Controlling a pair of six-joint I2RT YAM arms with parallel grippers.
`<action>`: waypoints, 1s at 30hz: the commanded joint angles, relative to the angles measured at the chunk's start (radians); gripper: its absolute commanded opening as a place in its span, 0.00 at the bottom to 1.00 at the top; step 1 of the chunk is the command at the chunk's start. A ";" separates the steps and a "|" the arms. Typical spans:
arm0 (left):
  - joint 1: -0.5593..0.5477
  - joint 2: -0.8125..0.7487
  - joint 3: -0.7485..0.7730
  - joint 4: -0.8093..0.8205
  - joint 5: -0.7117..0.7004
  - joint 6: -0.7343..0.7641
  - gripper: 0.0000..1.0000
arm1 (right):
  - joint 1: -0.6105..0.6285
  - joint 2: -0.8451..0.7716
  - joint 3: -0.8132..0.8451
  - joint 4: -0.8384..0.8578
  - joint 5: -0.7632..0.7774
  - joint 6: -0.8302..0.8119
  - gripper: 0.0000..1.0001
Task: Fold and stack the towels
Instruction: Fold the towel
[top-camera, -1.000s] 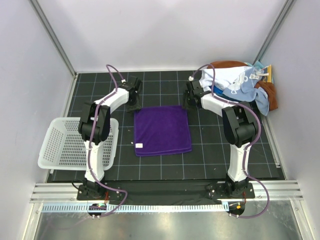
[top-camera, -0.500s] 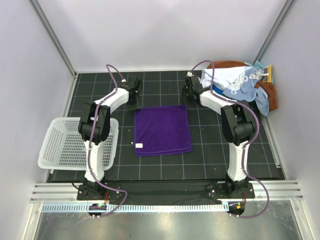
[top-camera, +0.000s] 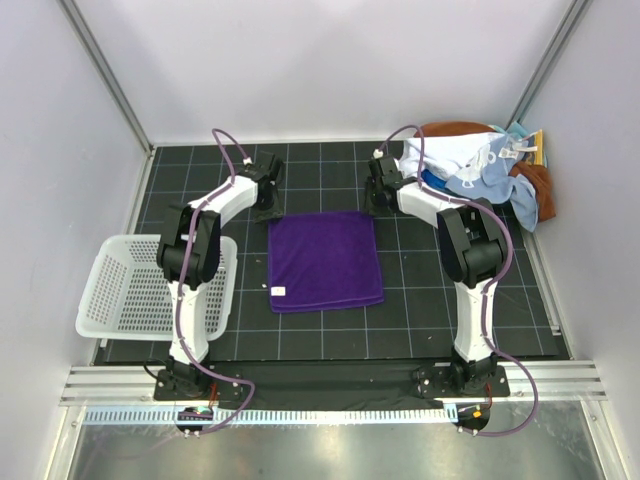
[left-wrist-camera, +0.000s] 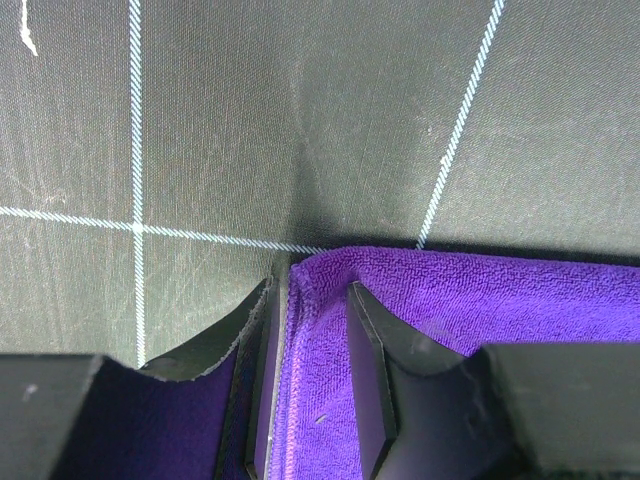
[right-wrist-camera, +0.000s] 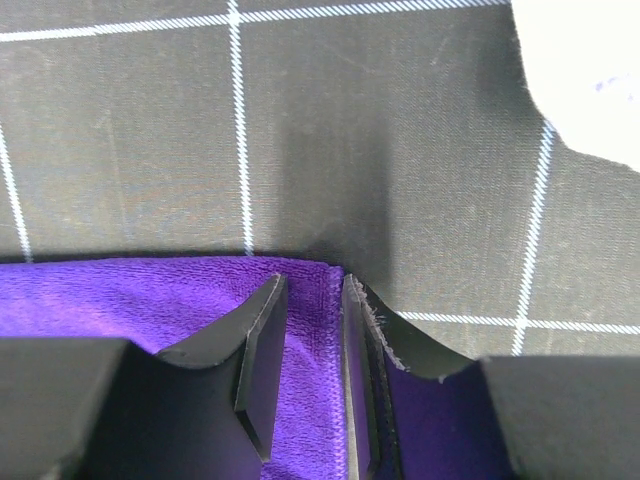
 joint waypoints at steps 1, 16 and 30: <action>0.006 -0.004 0.000 0.044 -0.021 -0.003 0.36 | 0.007 0.011 0.036 -0.011 0.057 -0.023 0.36; 0.005 0.002 -0.033 0.084 0.016 -0.020 0.31 | 0.024 0.026 0.056 -0.019 0.034 -0.032 0.35; 0.005 0.004 -0.061 0.147 0.039 -0.030 0.00 | 0.021 0.023 0.090 -0.016 0.043 -0.032 0.09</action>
